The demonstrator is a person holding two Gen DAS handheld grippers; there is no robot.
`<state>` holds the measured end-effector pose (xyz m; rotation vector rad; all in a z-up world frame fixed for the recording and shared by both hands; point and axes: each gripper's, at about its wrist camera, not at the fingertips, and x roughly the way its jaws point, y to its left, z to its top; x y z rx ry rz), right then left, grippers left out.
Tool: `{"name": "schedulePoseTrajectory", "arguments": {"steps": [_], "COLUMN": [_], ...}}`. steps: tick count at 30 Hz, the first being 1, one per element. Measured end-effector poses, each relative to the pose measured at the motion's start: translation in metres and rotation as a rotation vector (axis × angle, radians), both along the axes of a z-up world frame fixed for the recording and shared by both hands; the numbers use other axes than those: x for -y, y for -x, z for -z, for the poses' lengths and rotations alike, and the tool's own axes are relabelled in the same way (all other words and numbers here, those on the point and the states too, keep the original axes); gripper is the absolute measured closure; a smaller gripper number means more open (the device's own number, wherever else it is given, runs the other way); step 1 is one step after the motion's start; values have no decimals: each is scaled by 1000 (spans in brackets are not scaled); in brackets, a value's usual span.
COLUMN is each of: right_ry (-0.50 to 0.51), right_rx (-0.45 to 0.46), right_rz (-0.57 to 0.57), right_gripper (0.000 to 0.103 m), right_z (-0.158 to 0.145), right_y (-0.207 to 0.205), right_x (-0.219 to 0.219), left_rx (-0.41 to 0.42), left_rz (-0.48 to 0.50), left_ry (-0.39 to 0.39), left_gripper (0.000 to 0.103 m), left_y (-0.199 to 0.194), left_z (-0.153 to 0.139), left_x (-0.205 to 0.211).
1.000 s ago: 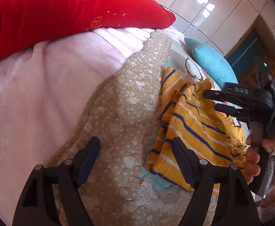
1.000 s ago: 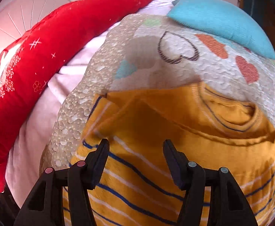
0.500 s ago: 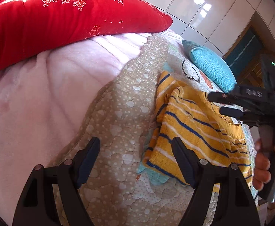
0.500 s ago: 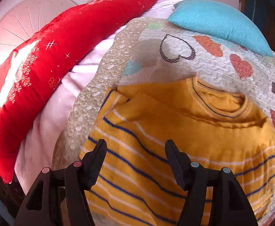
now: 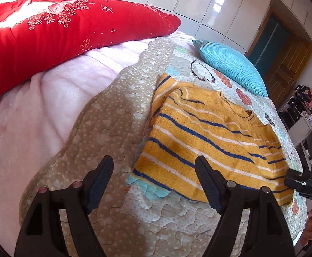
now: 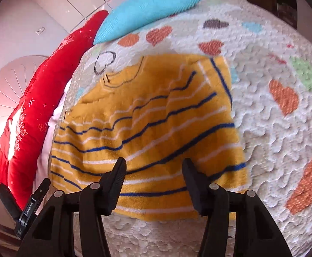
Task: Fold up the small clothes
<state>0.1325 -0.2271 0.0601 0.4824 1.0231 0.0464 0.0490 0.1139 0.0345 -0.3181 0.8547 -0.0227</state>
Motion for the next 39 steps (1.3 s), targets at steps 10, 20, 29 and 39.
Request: {"name": "schedulePoseTrajectory", "arguments": {"steps": [10, 20, 29, 39], "right_ry": [-32, 111, 92, 120], "right_rx": [15, 55, 97, 78], "right_rz": [-201, -177, -71, -91], "right_gripper": [37, 33, 30, 30], "right_z": [19, 27, 15, 30], "right_y": [-5, 72, 100, 95], "right_x": [-110, -105, -76, -96], "left_rx": [16, 33, 45, 30], "left_rz": [32, 21, 37, 38], "left_ry": [-32, 27, -1, 1], "left_gripper": [26, 25, 25, 25], "left_y": [3, 5, 7, 4], "left_z": [-2, -9, -11, -9], "left_x": [8, -4, 5, 3]}}
